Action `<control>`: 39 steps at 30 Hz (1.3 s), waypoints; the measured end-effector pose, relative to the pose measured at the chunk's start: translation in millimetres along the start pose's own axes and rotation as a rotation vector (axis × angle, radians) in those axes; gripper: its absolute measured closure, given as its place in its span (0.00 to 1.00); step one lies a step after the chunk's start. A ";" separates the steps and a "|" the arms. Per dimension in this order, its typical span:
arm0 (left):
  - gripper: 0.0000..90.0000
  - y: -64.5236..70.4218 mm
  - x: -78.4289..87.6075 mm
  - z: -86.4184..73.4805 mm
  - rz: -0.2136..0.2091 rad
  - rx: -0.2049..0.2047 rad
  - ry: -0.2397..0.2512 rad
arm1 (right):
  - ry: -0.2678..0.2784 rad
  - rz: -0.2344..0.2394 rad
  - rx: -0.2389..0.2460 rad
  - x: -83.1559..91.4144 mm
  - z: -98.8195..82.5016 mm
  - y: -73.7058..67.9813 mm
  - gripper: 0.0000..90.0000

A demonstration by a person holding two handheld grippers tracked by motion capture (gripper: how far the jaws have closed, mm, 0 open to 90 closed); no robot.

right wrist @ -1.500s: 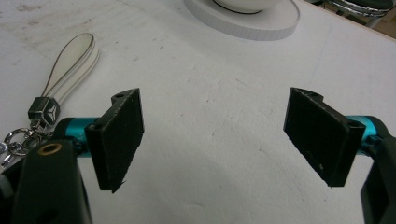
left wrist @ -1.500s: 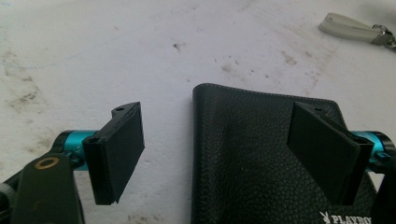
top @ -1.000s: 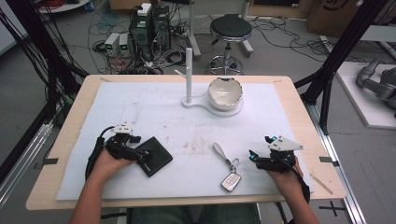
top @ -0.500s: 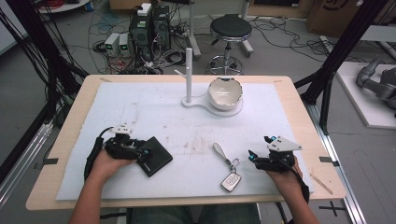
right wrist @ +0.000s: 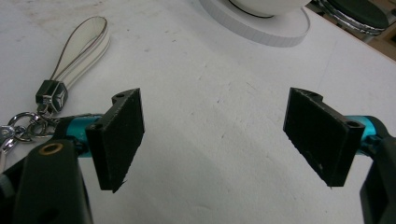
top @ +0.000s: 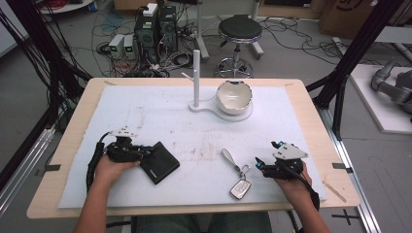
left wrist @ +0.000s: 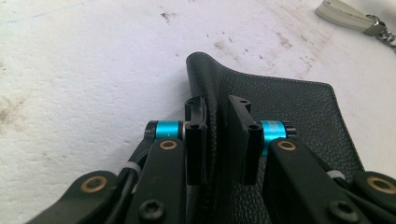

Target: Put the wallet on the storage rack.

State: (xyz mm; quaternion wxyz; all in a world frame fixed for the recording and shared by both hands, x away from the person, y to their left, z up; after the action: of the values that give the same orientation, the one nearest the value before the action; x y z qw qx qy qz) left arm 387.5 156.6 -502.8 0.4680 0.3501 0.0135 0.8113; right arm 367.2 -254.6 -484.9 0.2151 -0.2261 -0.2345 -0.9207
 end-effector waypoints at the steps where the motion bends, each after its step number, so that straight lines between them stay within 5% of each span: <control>1: 0.89 1.2 1.3 2.0 -0.002 -0.004 -0.001 | -0.001 0.000 0.005 -0.2 -0.3 0.4 0.23; 9: 0.89 7.8 10.5 16.2 0.021 -0.047 0.016 | -0.002 0.005 0.006 -1.4 -3.7 1.8 0.23; 25: 0.90 42.5 27.1 77.1 0.026 -0.162 0.173 | -0.007 -0.001 -0.020 2.5 -6.6 2.8 0.23; 30: 0.90 51.2 22.4 95.5 0.017 -0.196 0.192 | 0.002 -0.001 -0.009 5.5 -3.9 0.3 0.23; 39: 0.91 67.5 -13.3 162.9 0.045 -0.273 0.186 | 0.009 -0.009 0.000 10.1 -1.8 -0.5 0.23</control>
State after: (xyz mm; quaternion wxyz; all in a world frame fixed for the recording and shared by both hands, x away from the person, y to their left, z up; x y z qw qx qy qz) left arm 435.8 58.6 -363.7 0.4895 0.2068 -0.0613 0.8449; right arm 358.2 -258.1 -481.3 0.2120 -0.2211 -0.2344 -0.9226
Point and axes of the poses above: each handheld gripper's, and its own axes: x roughly backward along the jaws, z roughly out of its top, y roughly to its right, the point moved 10 cm from there along -x, roughly forward along the jaws, and after that the axes turned 7 degrees about -z, right-handed, at the moved point
